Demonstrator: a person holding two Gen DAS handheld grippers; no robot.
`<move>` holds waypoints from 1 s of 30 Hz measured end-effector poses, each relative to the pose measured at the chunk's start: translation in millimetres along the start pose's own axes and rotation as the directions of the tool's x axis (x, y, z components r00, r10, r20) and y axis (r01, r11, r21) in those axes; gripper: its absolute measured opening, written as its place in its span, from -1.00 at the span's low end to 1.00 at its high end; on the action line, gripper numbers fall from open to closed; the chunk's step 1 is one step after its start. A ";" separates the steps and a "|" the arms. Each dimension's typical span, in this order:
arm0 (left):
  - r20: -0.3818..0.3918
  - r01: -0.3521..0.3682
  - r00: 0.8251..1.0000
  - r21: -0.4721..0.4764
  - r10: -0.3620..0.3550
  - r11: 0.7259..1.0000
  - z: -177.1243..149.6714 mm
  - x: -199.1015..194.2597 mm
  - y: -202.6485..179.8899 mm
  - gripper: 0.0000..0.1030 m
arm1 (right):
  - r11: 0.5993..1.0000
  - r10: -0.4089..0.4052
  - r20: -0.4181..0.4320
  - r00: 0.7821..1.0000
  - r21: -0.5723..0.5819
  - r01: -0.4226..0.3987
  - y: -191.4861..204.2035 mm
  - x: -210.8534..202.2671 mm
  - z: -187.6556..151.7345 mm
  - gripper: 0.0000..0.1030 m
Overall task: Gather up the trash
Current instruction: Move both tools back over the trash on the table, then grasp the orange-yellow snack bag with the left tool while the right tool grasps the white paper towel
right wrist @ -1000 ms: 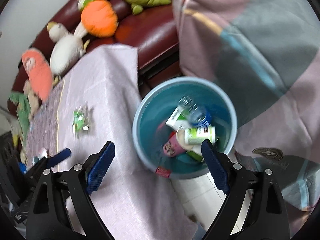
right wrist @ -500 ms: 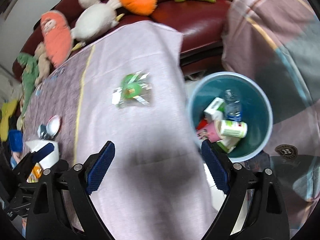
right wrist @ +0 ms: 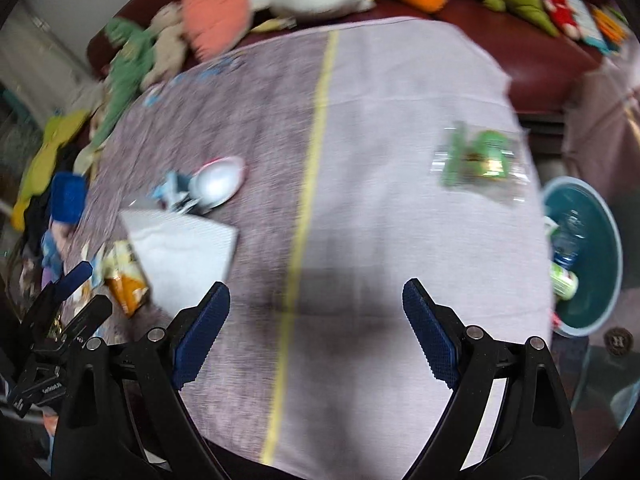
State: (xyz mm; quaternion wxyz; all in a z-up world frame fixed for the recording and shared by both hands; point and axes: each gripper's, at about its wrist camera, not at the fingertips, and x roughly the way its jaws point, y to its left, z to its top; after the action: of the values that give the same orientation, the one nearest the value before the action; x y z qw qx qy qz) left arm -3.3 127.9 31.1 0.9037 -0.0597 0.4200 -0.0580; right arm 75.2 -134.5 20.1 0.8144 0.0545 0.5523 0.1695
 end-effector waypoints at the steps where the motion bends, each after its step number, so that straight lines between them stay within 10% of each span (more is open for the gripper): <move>1: 0.004 -0.003 1.000 -0.012 0.003 1.000 -3.3 -4.0 9.8 0.83 | 1.000 0.005 -0.011 1.000 -0.016 -0.006 8.9 4.5 0.2 0.64; 12: -0.055 -0.063 0.997 -0.165 0.055 0.984 -47.6 5.6 104.9 0.83 | 0.973 0.048 -0.143 0.989 -0.218 -0.078 108.0 78.9 -0.9 0.64; 21: -0.085 0.004 0.996 -0.199 -0.021 0.980 -54.3 50.5 113.1 0.81 | 0.978 0.037 -0.155 0.987 -0.197 -0.067 105.4 95.0 -0.4 0.64; 22: -0.073 0.013 0.997 -0.197 -0.028 0.980 -54.1 52.5 112.8 0.71 | 0.979 0.033 -0.151 0.988 -0.195 -0.063 104.4 94.4 0.2 0.64; 24: -0.074 0.032 0.996 -0.185 -0.047 0.982 -54.7 55.1 110.0 -0.33 | 0.979 0.032 -0.149 0.988 -0.192 -0.061 103.4 94.7 0.5 0.64; 30: -0.068 0.057 0.995 -0.164 -0.069 0.985 -56.4 48.1 108.2 -0.46 | 0.973 0.033 -0.142 0.989 -0.222 -0.065 112.9 104.7 1.8 0.64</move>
State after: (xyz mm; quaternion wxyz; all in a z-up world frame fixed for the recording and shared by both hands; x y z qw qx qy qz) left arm -9.8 223.8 -58.2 0.8776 -0.1440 0.4540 -0.0545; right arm 87.3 6.6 -40.3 0.7708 -0.0368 0.5828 0.2547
